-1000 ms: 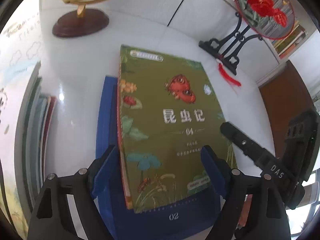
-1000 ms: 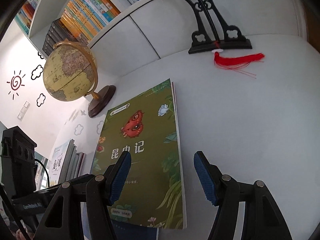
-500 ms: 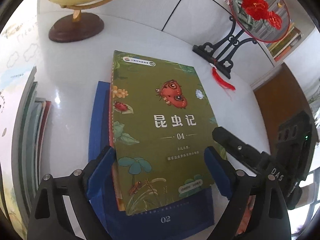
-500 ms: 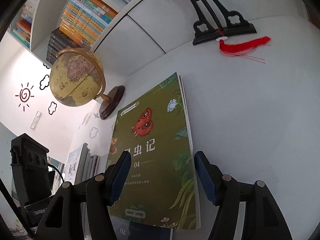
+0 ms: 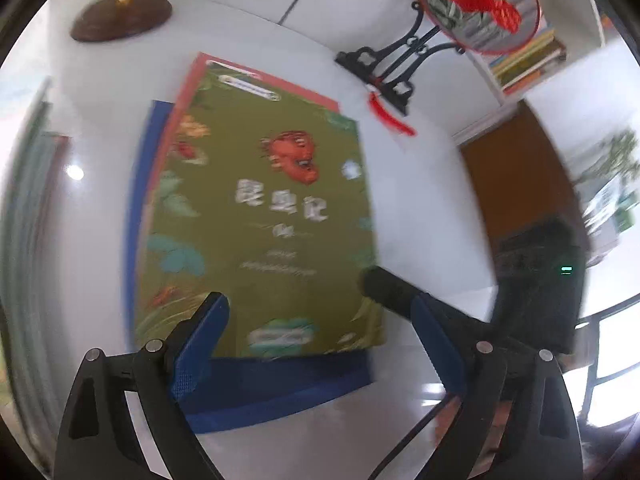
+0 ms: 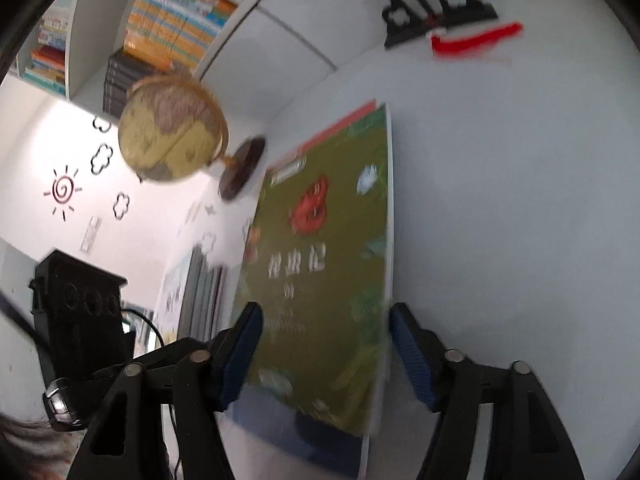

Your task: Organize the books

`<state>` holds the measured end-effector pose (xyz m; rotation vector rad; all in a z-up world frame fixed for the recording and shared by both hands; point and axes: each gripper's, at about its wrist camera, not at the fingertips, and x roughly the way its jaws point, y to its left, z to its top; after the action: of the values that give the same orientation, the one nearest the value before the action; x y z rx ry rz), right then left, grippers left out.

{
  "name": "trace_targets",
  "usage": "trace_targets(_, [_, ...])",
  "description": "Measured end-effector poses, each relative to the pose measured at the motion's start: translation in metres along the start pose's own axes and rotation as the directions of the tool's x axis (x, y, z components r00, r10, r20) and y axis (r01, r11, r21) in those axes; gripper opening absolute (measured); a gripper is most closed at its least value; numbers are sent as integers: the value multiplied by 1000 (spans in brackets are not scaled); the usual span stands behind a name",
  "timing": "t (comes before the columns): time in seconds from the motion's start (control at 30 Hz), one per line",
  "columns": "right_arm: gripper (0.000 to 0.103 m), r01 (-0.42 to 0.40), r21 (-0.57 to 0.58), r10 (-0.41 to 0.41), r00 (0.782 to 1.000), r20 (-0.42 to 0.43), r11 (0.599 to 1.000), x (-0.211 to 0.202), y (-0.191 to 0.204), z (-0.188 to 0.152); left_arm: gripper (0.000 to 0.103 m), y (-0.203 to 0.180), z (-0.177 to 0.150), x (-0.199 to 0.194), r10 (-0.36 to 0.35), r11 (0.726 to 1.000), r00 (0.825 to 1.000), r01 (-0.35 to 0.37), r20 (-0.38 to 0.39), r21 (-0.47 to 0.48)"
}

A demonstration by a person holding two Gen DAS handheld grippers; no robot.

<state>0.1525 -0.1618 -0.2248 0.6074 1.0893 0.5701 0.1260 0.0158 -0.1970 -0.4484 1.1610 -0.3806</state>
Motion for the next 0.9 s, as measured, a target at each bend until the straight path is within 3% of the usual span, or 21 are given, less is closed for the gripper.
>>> trace_targets(0.13, [63, 16, 26, -17, 999, 44, 1000, -15, -11, -8, 92, 18, 6, -10, 127, 992, 991, -126, 50, -10])
trace_targets(0.2, [63, -21, 82, 16, 999, 50, 996, -18, -21, -6, 92, 31, 15, -4, 164, 986, 986, -163, 28, -30])
trace_targets(0.27, [63, -36, 90, 31, 998, 53, 995, -16, -21, -5, 92, 41, 19, 6, 149, 987, 989, -150, -22, -58])
trace_targets(0.43, [65, -35, 60, 34, 999, 16, 998, -3, -3, -11, 92, 32, 14, 2, 156, 986, 988, -156, -19, -49])
trace_targets(0.47, [65, -23, 53, 22, 1000, 19, 998, -3, 0, -13, 94, 28, 12, 1, 128, 990, 991, -130, -28, -48])
trace_targets(0.63, [57, 92, -42, -92, 996, 1, 995, -2, 15, -19, 94, 12, 3, -1, 133, 991, 990, -132, -54, 15])
trace_targets(0.9, [53, 118, -61, -120, 992, -36, 991, -13, 11, -31, 94, 9, -17, -13, 92, 996, 990, -89, -106, 29])
